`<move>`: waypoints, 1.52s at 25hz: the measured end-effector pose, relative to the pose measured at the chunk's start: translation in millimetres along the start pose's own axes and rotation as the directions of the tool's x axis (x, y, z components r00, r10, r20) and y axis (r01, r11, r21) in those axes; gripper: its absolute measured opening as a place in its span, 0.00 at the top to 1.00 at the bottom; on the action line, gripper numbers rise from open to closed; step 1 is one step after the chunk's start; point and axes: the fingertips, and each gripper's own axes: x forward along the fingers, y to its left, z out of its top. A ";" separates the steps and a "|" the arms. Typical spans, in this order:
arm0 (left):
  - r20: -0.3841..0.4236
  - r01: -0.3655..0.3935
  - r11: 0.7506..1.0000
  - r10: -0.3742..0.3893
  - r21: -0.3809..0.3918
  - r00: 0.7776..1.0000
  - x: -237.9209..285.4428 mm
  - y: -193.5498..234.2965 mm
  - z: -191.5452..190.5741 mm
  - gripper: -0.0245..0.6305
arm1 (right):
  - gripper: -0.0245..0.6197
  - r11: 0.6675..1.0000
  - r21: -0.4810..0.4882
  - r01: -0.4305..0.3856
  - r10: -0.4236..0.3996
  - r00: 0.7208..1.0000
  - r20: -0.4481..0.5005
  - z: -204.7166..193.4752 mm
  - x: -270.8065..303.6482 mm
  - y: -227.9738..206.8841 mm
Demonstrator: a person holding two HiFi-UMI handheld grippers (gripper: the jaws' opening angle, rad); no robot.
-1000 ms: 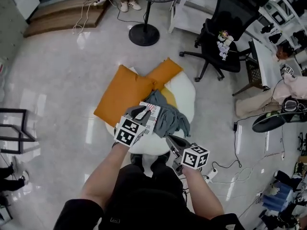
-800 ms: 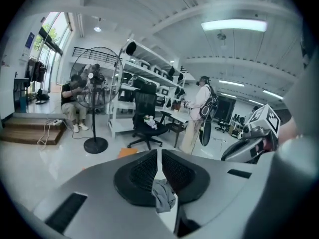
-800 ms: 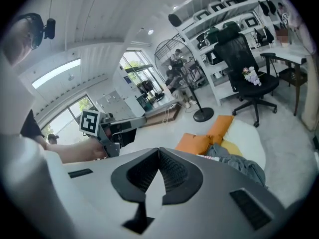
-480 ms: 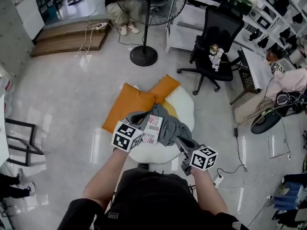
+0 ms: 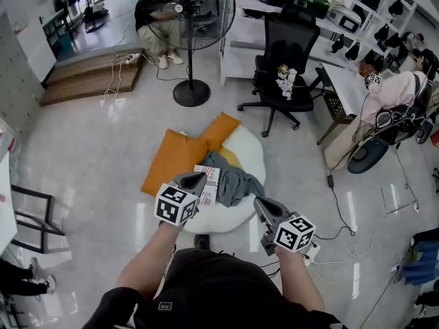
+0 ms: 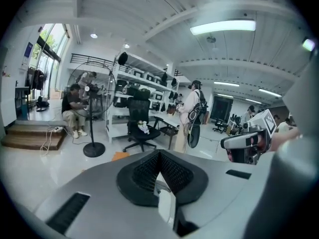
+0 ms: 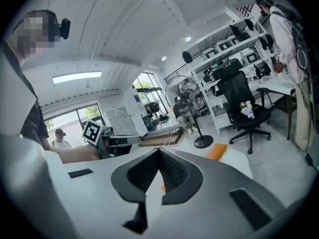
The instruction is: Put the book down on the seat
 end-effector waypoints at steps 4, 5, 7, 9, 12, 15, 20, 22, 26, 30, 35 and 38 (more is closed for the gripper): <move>0.012 0.042 0.999 -0.042 0.031 0.999 -12.0 -62.7 -9.8 0.96 | 0.94 1.000 0.016 0.003 -0.004 0.999 0.047 -14.5 -48.6 11.1; 0.018 0.048 0.998 -0.049 0.040 0.999 -15.7 -76.0 -12.0 0.96 | 0.94 1.000 0.024 0.000 -0.001 0.998 0.056 -19.7 -58.1 13.4; 0.033 0.056 0.997 -0.058 0.061 0.998 -27.0 -100.1 -15.7 0.96 | 0.94 0.999 0.032 -0.010 0.008 0.997 0.072 -29.5 -76.1 20.1; 0.051 0.056 0.996 -0.059 0.071 0.997 -42.9 -117.5 -16.5 0.96 | 0.94 0.999 0.027 -0.019 0.017 0.996 0.088 -35.2 -90.0 29.1; 0.083 0.047 0.998 -0.051 0.052 0.995 -65.8 -132.0 -12.7 0.96 | 0.94 1.000 0.000 -0.031 0.031 0.993 0.117 -32.8 -102.9 42.1; 0.100 0.041 0.998 -0.045 0.040 0.994 -86.0 -142.9 -8.0 0.96 | 0.94 0.998 -0.038 -0.043 0.049 0.988 0.144 -19.9 -113.0 54.0; 0.099 0.033 0.998 -0.039 0.055 0.994 -112.7 -143.5 -9.0 0.96 | 0.94 0.996 -0.086 -0.030 0.044 0.983 0.176 -1.6 -123.0 72.5; 0.095 0.023 0.996 -0.031 0.086 0.995 -118.5 -138.2 -9.7 0.96 | 0.94 0.995 -0.096 -0.023 0.040 0.983 0.179 1.6 -119.8 80.4; 0.134 0.059 0.994 -0.071 0.095 0.988 -135.5 -119.6 -0.9 0.96 | 0.94 0.995 -0.102 0.002 0.017 0.984 0.178 9.6 -96.4 93.9; 0.152 0.016 0.995 -0.030 0.094 0.988 -166.3 -60.2 -1.7 0.96 | 0.94 0.996 -0.083 0.015 0.001 0.982 0.188 22.1 -53.5 117.4; 0.209 -0.058 0.997 0.046 0.050 0.977 -203.8 27.0 10.3 0.96 | 0.94 0.991 -0.130 0.014 0.012 0.980 0.199 42.0 0.5 161.6; 0.233 -0.056 0.996 0.040 0.064 0.972 -214.2 60.3 17.5 0.96 | 0.94 0.992 -0.125 0.028 -0.001 0.977 0.214 41.8 21.3 177.2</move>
